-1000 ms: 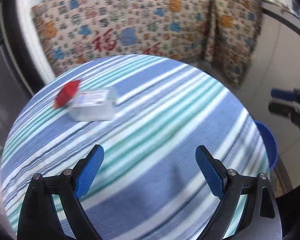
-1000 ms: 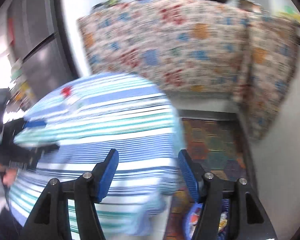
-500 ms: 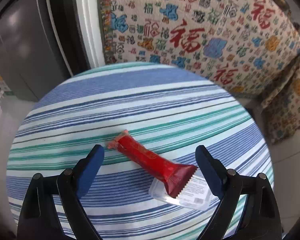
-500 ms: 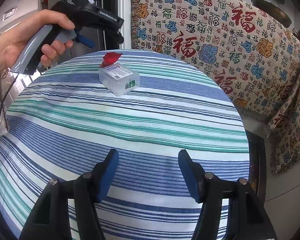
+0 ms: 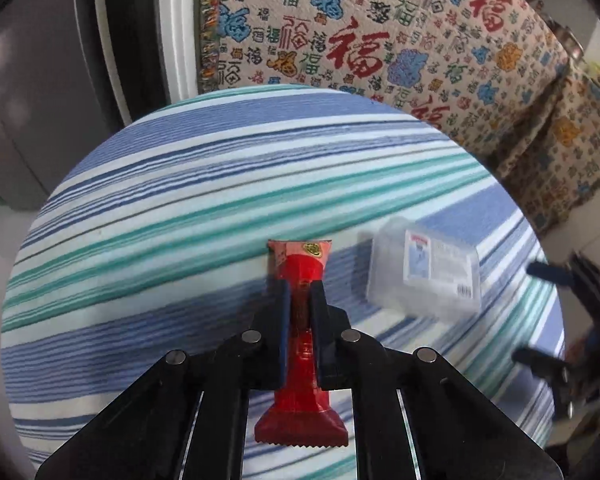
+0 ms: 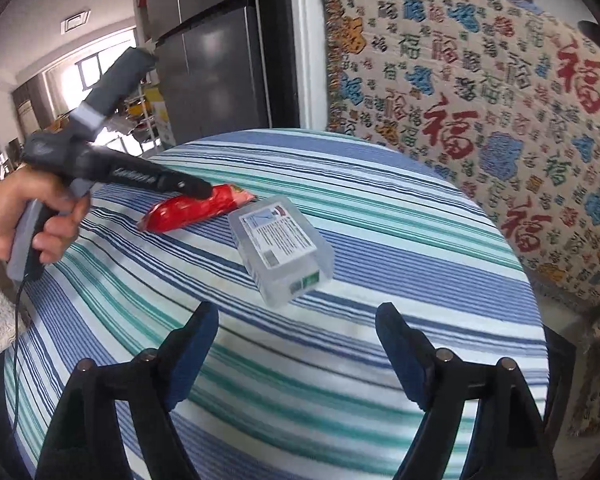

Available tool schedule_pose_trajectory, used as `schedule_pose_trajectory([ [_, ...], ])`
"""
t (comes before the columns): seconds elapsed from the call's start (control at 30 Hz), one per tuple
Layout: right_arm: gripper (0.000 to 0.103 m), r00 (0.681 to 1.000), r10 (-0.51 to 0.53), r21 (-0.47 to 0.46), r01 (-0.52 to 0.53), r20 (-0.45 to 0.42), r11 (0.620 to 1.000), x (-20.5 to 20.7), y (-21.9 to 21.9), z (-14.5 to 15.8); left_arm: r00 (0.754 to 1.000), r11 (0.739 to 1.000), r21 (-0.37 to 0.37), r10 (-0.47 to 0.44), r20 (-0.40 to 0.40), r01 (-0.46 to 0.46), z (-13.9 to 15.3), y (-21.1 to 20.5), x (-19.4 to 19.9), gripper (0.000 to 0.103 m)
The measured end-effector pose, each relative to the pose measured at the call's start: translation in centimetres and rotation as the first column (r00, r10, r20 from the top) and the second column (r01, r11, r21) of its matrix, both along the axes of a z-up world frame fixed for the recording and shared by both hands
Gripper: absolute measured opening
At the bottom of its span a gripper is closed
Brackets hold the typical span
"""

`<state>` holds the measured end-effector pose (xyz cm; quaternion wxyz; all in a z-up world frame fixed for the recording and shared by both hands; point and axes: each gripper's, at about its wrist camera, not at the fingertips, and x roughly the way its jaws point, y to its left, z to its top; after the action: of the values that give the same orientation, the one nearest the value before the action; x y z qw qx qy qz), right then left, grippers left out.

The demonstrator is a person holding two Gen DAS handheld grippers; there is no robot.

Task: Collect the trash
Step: 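Grasp the red candy bar wrapper with left tool while right tool grasps clear plastic box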

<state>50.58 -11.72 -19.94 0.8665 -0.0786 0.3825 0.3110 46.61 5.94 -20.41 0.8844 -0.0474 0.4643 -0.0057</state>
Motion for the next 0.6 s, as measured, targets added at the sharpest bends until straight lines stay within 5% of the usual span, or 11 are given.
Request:
schedule_pose_trajectory([
  [0.2,0.083,0.999,0.045,-0.141,-0.047,-0.015,0.989,4.4,5.4,-2.2,0.998,0.998,-0.017,-0.067,0.003,0.068,-0.1,-0.3,-6.8,0.008],
  [0.3,0.071,0.999,0.007,-0.073,-0.011,-0.049,0.997,4.7,5.1,-2.5,0.996,0.996,-0.03,-0.084,0.025,0.085,-0.4,-1.1,-9.3,0.01],
  [0.37,0.071,0.998,-0.02,-0.057,0.016,-0.067,0.998,3.2,4.3,-2.4,0.993,0.995,-0.011,-0.103,0.049,0.104,-0.7,-1.7,-10.8,0.022],
  [0.43,0.071,0.995,-0.052,-0.107,0.043,-0.086,0.993,0.4,3.4,-2.3,0.991,0.993,0.001,-0.118,0.061,0.118,-1.3,-2.1,-11.9,0.067],
  [0.47,0.071,0.994,-0.074,-0.129,0.063,-0.085,0.99,-0.9,2.9,-2.2,0.991,0.993,0.008,-0.118,0.068,0.118,-1.6,-2.2,-12.4,0.076],
  [0.5,0.071,0.991,-0.106,-0.147,0.093,-0.083,0.985,-2.4,1.6,-2.1,0.99,0.993,0.012,-0.121,0.072,0.121,-1.9,-2.4,-12.7,0.083],
  [0.6,0.071,0.976,-0.204,-0.167,0.189,-0.074,0.968,-6.3,-1.7,-2.0,0.988,0.988,0.05,-0.149,0.05,0.146,-2.8,-3.3,-12.8,0.083],
])
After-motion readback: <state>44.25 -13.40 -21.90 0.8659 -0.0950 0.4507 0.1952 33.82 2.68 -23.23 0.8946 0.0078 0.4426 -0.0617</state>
